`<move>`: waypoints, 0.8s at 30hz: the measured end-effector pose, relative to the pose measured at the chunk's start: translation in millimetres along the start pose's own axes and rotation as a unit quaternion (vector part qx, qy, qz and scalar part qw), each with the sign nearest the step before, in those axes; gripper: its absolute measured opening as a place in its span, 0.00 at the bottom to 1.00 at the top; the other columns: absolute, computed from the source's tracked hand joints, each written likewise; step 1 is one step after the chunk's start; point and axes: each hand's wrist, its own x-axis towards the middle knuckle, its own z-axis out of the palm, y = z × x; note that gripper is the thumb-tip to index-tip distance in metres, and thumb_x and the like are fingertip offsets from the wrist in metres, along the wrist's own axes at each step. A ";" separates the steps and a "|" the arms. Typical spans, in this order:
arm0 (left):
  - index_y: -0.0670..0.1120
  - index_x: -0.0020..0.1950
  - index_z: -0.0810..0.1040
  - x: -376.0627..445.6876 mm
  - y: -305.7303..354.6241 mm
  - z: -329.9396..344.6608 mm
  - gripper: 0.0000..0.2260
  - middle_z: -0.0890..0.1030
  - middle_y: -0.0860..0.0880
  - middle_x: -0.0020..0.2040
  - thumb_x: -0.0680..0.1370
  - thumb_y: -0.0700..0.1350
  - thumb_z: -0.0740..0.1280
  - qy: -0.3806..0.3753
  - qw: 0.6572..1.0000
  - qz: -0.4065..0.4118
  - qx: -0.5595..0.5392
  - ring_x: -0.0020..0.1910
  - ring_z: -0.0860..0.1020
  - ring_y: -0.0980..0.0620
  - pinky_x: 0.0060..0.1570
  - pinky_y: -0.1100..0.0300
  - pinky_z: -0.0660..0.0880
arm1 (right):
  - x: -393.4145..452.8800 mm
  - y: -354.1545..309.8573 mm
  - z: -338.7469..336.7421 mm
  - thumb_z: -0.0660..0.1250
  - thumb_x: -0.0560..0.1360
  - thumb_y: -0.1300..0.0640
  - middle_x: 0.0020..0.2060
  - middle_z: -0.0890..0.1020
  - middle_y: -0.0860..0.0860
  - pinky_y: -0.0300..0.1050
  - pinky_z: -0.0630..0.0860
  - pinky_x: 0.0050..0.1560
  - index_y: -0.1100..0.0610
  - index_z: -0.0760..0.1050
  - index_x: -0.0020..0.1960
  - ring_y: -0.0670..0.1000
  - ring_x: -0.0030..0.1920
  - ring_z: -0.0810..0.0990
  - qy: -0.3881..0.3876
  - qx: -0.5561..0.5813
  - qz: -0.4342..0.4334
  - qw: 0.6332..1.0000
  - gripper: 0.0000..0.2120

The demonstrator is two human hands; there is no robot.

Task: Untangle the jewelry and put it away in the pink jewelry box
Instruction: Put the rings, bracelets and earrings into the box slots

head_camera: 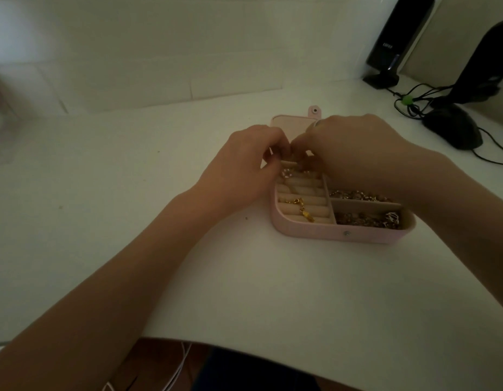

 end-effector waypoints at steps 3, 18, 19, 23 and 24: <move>0.44 0.46 0.78 -0.2 -1.0 -0.3 0.07 0.77 0.53 0.41 0.73 0.36 0.63 0.000 1.000 -0.005 -0.006 0.39 0.73 0.58 0.40 0.74 0.66 | -3.3 10.0 0.1 0.63 0.76 0.48 0.46 0.78 0.51 0.49 0.75 0.43 0.45 0.71 0.43 0.51 0.44 0.76 -0.032 0.119 0.017 0.992 0.04; 0.44 0.45 0.78 0.0 -1.1 -1.5 0.05 0.79 0.52 0.42 0.73 0.40 0.63 0.022 0.999 -0.023 -0.025 0.40 0.74 0.60 0.40 0.74 0.67 | -32.7 26.7 5.3 0.65 0.75 0.56 0.38 0.76 0.39 0.39 0.73 0.41 0.39 0.77 0.56 0.44 0.39 0.76 0.068 0.277 0.040 0.958 0.14; 0.44 0.45 0.78 0.1 -0.5 -2.4 0.06 0.79 0.53 0.42 0.73 0.41 0.62 0.034 0.998 -0.033 -0.032 0.41 0.74 0.61 0.40 0.74 0.67 | -36.0 33.9 5.0 0.65 0.75 0.57 0.37 0.76 0.37 0.33 0.71 0.39 0.40 0.76 0.56 0.42 0.38 0.77 0.105 0.310 0.064 0.943 0.14; 0.45 0.49 0.78 3.9 -4.0 -3.0 0.05 0.78 0.54 0.45 0.76 0.39 0.64 0.078 0.986 -0.130 -0.063 0.42 0.74 0.62 0.41 0.76 0.68 | -52.0 63.1 26.7 0.61 0.79 0.57 0.44 0.81 0.47 0.37 0.76 0.43 0.45 0.76 0.58 0.43 0.41 0.79 0.267 0.447 0.222 0.824 0.11; 0.45 0.50 0.78 5.3 -5.6 -2.0 0.05 0.79 0.54 0.46 0.76 0.41 0.64 0.075 0.981 -0.159 -0.078 0.42 0.75 0.61 0.43 0.75 0.69 | -54.8 69.1 36.8 0.60 0.79 0.55 0.48 0.80 0.48 0.40 0.77 0.46 0.47 0.75 0.60 0.45 0.44 0.79 0.265 0.467 0.269 0.799 0.12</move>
